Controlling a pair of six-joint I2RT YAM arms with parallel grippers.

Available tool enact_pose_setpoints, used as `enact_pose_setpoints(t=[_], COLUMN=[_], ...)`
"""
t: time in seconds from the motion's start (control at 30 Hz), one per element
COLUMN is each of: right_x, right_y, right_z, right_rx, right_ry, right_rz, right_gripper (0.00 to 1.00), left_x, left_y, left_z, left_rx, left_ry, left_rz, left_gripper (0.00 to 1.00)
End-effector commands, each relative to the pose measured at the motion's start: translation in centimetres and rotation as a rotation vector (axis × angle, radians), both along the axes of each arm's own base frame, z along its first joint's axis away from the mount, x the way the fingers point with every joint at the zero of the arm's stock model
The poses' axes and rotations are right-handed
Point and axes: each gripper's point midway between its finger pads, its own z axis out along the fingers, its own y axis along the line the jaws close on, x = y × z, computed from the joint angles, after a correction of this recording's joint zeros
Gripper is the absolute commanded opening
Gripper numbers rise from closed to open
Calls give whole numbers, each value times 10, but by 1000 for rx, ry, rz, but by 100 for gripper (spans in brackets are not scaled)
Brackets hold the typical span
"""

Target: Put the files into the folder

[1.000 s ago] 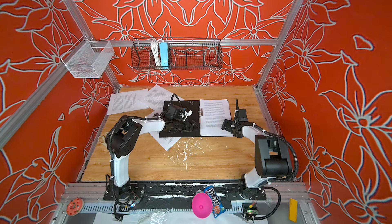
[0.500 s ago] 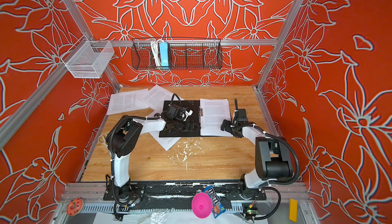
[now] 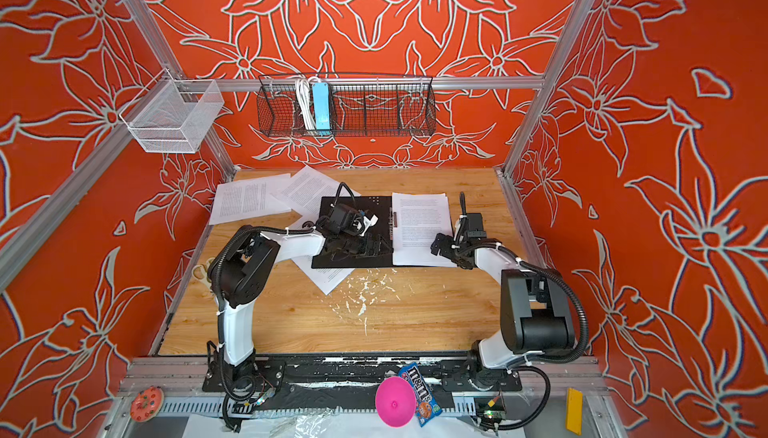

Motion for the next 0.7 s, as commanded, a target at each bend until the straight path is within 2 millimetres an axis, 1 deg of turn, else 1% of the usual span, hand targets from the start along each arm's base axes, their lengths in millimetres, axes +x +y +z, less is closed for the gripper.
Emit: enact_pose_setpoints(t=[0.0,0.07,0.13,0.2,0.23,0.27,0.3,0.33,0.4,0.5,0.53,0.57,0.67], right_x=[2,6,6,6,6,5,5,6,8,9,9,9,6], right_y=[-2,2,3,8,13,18,24,31,52,100,120,140,184], right_z=[23,38,47,57,62,66,70,74,79,85,85,84,72], right_rx=[15,42,67,114,144,162,184,225,270,239,232,228,176], right_ry=[-79,-157,-203,-221,-217,-200,-196,-215,-242,-249,-246,-237,-216], right_rz=[-40,-29,-48,-63,-50,-23,-7,1,44,181,238,298,444], right_gripper=[98,98,98,98,98,98,98,98,98,98,97,94,89], left_x=[-6,-8,-14,-21,-26,-29,-35,-40,-54,-75,-81,-87,-95], left_y=[-4,-2,5,20,32,48,63,82,118,169,185,199,231], left_z=[38,68,93,106,107,106,100,97,86,67,60,53,42], left_rx=[-31,-63,-84,-73,-43,0,46,92,158,195,199,198,138], left_ry=[-28,-71,-116,-145,-153,-160,-160,-166,-161,-118,-95,-69,-19], left_rz=[-19,-6,29,96,145,210,267,340,468,637,687,730,837], left_gripper=[98,98,98,98,98,98,98,98,98,98,98,98,98])
